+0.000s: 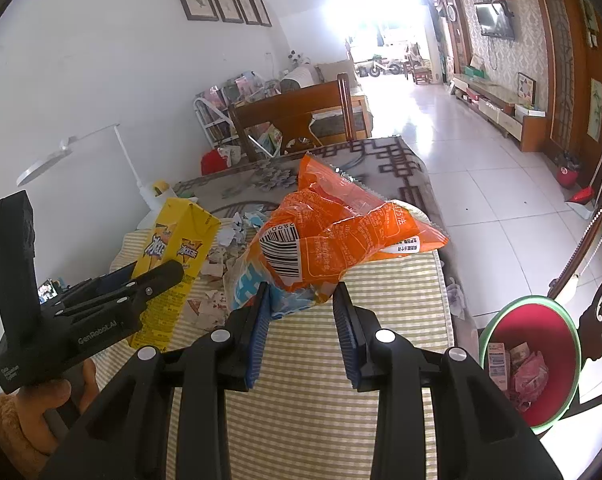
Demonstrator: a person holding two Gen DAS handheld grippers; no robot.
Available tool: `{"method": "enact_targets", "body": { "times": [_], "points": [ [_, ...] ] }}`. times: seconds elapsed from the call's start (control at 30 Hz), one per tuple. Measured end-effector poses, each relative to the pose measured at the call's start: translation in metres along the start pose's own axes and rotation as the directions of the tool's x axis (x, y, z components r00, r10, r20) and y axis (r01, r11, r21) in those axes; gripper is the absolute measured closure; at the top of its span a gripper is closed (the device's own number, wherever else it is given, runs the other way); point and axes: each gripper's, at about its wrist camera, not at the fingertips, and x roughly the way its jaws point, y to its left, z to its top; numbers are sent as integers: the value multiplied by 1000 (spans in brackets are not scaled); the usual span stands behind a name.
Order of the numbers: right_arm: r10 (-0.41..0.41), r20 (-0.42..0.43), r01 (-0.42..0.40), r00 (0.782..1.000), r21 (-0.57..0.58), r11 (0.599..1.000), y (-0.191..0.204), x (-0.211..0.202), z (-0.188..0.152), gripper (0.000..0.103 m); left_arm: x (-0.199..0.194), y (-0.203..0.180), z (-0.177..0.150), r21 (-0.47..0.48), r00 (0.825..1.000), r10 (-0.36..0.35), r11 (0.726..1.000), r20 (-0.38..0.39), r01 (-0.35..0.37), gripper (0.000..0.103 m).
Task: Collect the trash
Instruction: 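Lift the iced tea carton and orange bag and carry them over the red bucket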
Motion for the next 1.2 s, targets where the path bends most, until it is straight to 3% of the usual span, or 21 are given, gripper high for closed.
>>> {"method": "enact_targets", "body": {
  "times": [0.33, 1.2],
  "points": [
    [-21, 12, 21, 1000, 26, 999, -25, -15, 0, 72, 3, -34, 2, 28, 999, -32, 999, 3, 32, 39],
    [-7, -29, 7, 1000, 19, 1000, -136, -44, 11, 72, 30, -138, 7, 4, 1000, -15, 1000, -9, 15, 39]
  ]
}}
